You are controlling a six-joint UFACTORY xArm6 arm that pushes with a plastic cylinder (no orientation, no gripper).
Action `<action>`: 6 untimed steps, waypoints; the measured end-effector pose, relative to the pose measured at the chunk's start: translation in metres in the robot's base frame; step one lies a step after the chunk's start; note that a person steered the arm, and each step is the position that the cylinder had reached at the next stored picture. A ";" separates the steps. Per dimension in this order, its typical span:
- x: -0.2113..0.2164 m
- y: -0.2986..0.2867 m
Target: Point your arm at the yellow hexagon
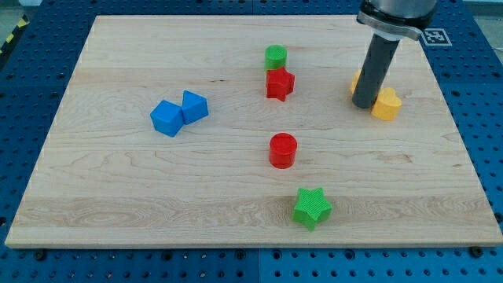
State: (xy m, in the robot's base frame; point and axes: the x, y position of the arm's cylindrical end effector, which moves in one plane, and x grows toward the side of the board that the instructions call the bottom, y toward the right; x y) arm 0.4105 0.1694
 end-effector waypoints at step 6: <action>-0.058 -0.026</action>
